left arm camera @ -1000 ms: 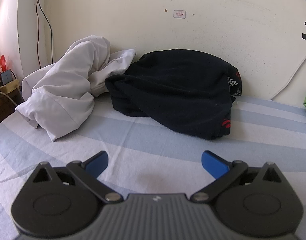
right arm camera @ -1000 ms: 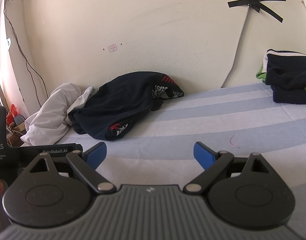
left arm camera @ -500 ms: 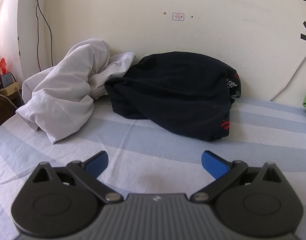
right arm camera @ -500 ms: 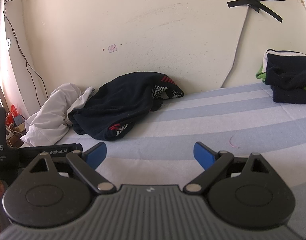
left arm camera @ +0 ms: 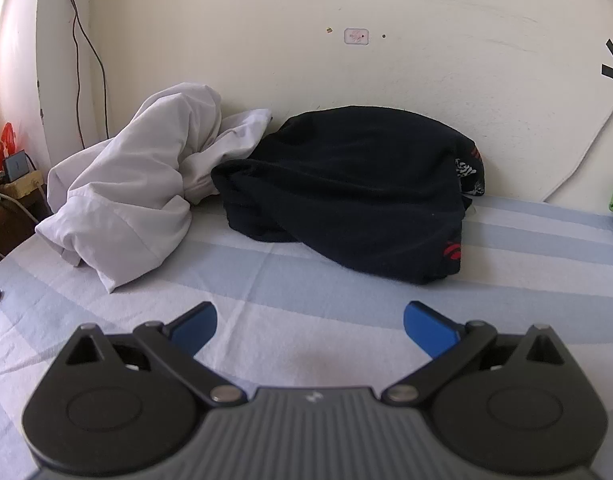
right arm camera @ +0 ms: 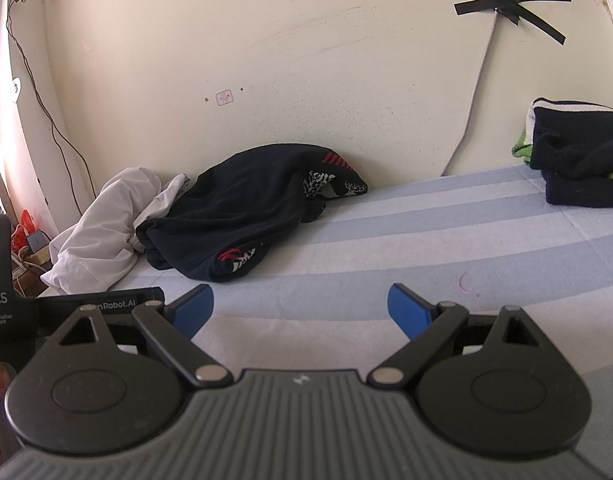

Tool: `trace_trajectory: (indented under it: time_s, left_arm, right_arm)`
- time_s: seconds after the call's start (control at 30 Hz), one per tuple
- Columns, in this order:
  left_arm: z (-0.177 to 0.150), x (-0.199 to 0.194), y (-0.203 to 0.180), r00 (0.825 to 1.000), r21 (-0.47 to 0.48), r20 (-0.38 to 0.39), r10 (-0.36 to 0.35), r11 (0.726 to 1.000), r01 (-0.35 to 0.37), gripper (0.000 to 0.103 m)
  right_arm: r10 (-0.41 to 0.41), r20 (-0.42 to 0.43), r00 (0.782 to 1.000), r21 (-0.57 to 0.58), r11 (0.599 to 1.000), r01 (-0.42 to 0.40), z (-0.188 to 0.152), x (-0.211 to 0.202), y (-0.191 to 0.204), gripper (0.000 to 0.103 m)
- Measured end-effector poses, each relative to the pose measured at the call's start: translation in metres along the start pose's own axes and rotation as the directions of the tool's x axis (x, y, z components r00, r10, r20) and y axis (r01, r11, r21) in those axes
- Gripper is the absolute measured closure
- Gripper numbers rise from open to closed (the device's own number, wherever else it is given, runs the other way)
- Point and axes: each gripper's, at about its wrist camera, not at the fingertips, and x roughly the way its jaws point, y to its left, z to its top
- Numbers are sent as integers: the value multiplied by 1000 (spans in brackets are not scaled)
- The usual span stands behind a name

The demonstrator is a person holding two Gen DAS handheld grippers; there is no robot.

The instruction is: Fold small clothes

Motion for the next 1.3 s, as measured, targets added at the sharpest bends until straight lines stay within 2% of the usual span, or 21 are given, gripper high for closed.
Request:
trace_trajectory:
  time_s: [1.3]
  left_arm:
    - [-1,0,1,1000,-1,-3,-12,1000,12,0]
  right_arm:
    - [5,7,1000,2,1000,-5,1,0,-2,8]
